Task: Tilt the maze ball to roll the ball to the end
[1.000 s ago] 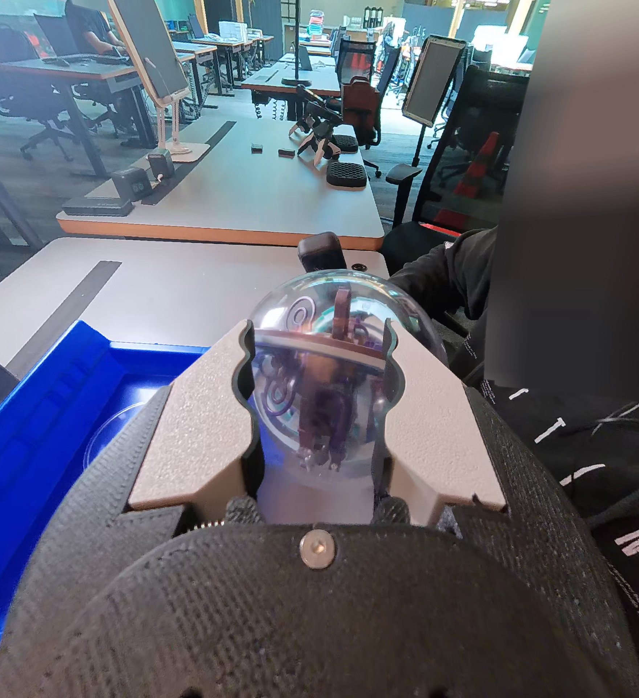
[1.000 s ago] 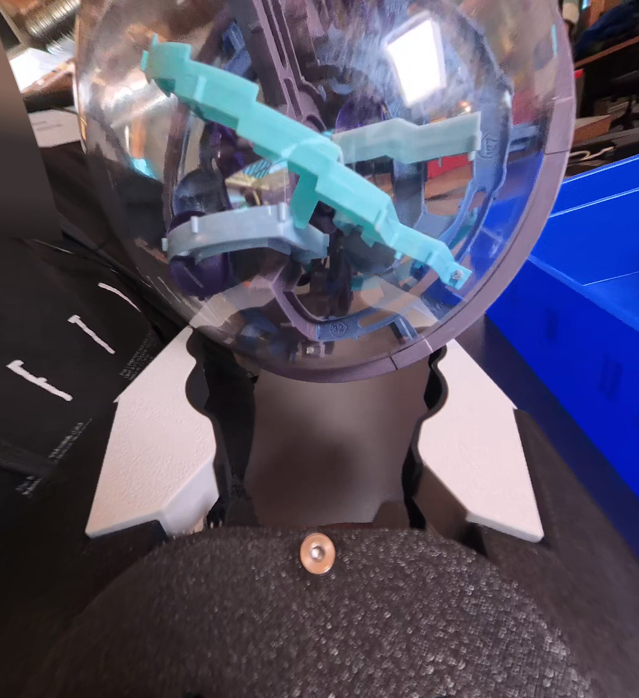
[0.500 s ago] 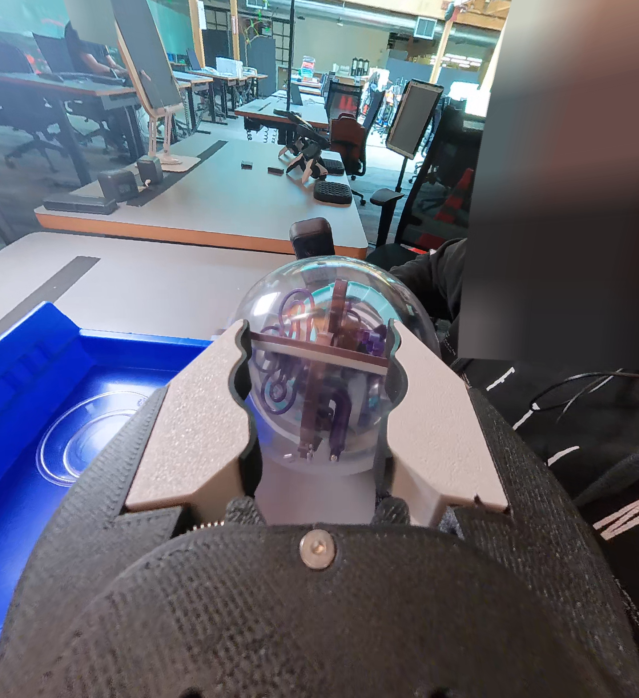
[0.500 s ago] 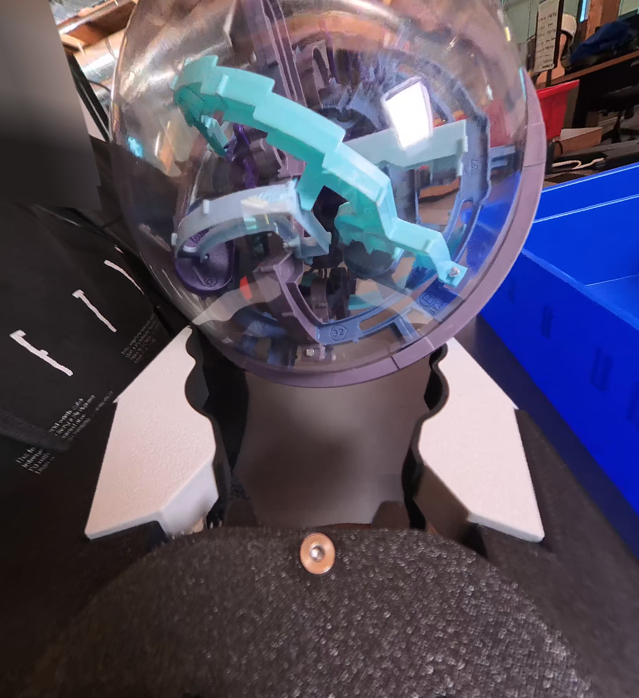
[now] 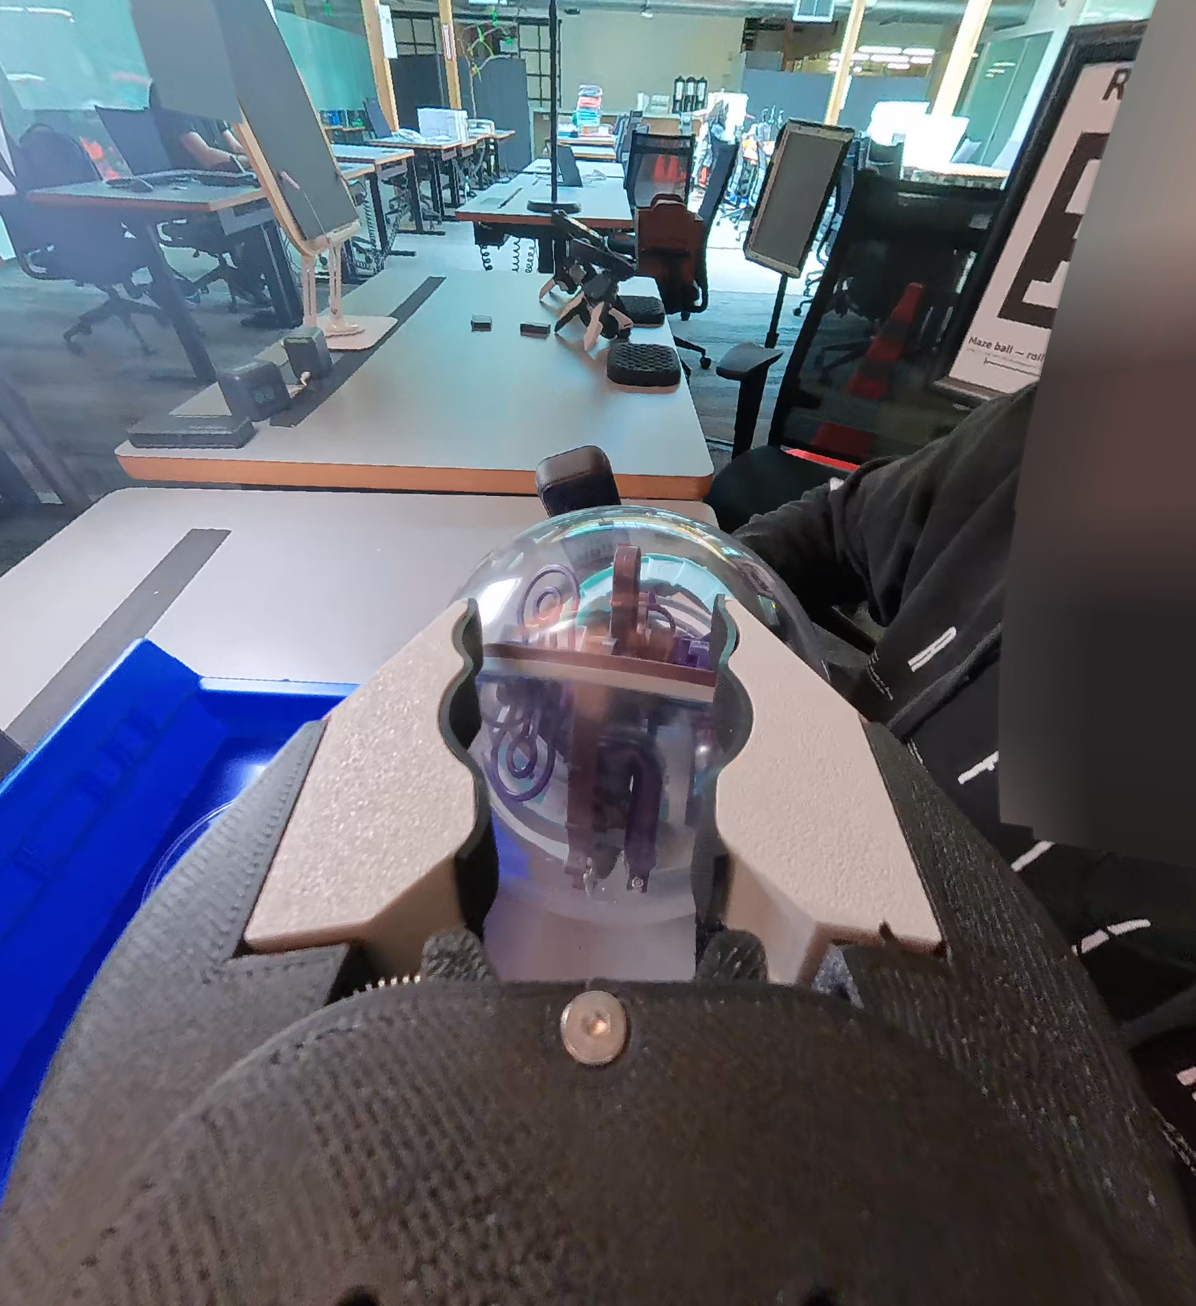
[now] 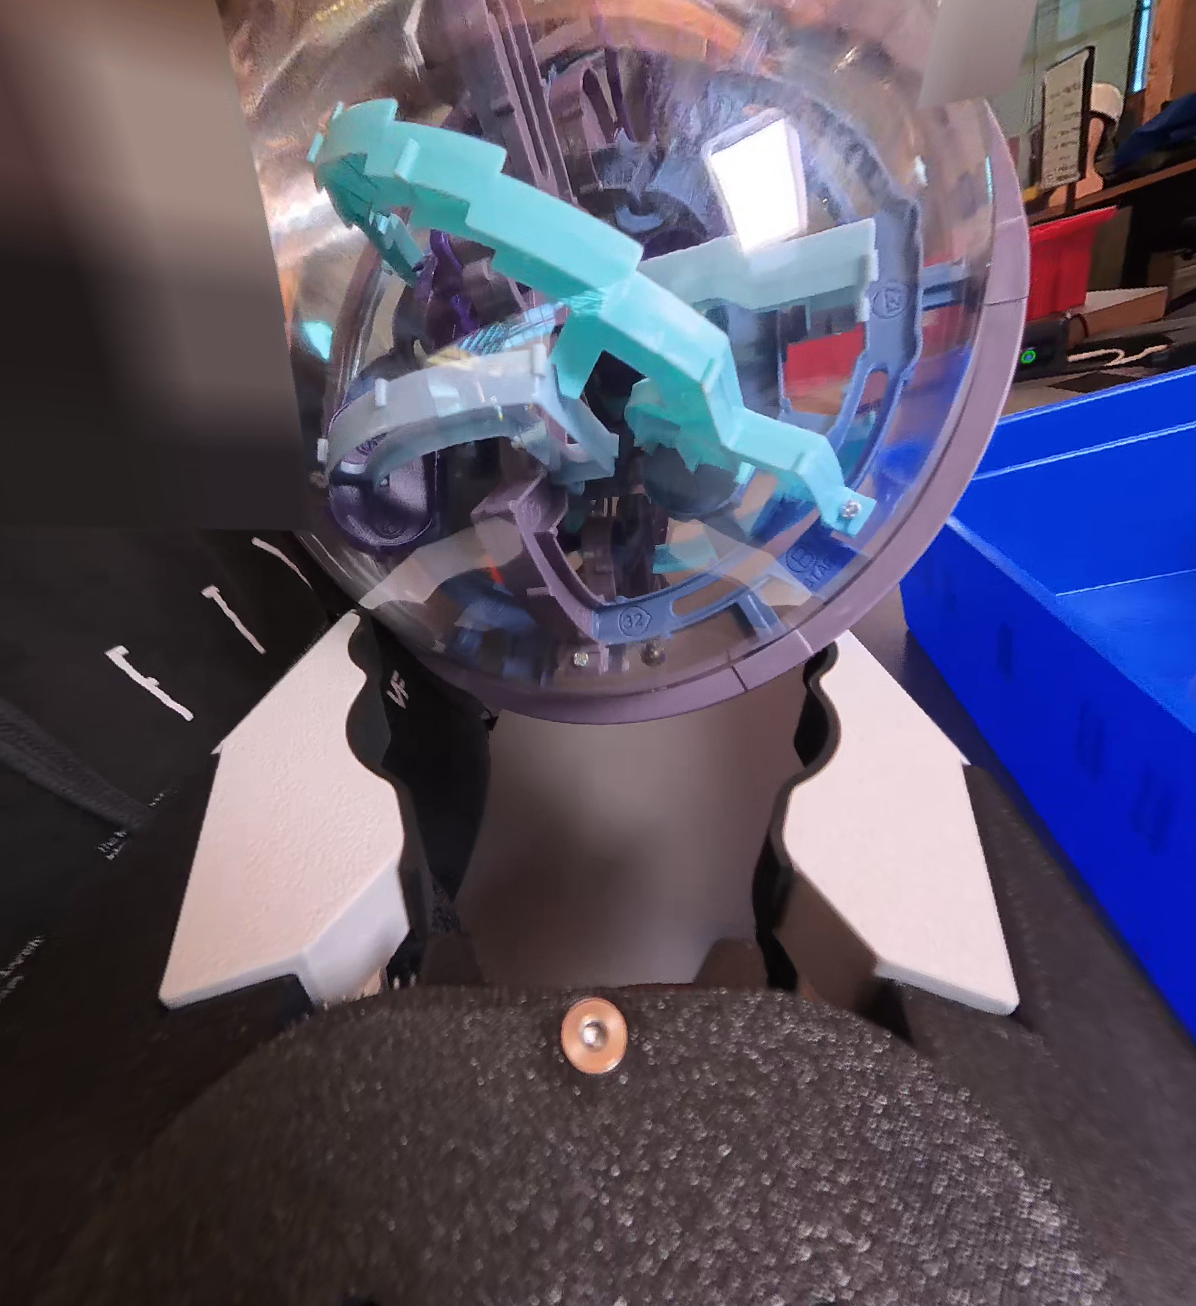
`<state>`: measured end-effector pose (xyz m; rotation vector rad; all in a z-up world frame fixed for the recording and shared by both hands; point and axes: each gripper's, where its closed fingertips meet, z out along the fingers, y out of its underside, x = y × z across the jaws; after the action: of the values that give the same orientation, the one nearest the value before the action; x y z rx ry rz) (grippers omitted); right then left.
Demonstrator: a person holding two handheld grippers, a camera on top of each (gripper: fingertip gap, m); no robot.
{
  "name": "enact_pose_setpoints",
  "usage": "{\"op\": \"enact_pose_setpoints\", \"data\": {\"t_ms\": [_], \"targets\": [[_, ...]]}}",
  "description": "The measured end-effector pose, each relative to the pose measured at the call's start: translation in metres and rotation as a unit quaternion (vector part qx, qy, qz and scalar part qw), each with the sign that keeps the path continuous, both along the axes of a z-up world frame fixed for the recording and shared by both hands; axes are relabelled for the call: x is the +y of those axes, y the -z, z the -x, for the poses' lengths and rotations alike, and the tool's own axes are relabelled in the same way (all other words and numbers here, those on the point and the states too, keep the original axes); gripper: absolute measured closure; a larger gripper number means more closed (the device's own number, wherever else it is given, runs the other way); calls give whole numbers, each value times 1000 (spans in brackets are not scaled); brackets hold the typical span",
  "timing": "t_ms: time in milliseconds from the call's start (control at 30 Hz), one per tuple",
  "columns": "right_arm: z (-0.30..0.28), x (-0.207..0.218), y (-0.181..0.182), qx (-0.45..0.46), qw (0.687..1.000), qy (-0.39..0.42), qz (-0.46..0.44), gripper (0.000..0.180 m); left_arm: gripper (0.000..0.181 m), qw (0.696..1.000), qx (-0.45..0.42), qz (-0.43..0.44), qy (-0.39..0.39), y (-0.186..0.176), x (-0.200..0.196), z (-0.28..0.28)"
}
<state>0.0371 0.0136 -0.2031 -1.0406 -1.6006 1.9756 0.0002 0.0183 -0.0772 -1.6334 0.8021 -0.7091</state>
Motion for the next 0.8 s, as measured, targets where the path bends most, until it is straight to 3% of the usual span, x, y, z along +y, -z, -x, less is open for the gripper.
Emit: {"op": "enact_pose_setpoints", "data": {"t_ms": [533,800], "targets": [[-23,22,-31,-6,992,-103,68,62,111,1000,-22,12,-9,-18,12,-12],[-37,60,-45,0,988,-122,92,62,108,1000,-15,-8,-14,-12,21,-23]]}}
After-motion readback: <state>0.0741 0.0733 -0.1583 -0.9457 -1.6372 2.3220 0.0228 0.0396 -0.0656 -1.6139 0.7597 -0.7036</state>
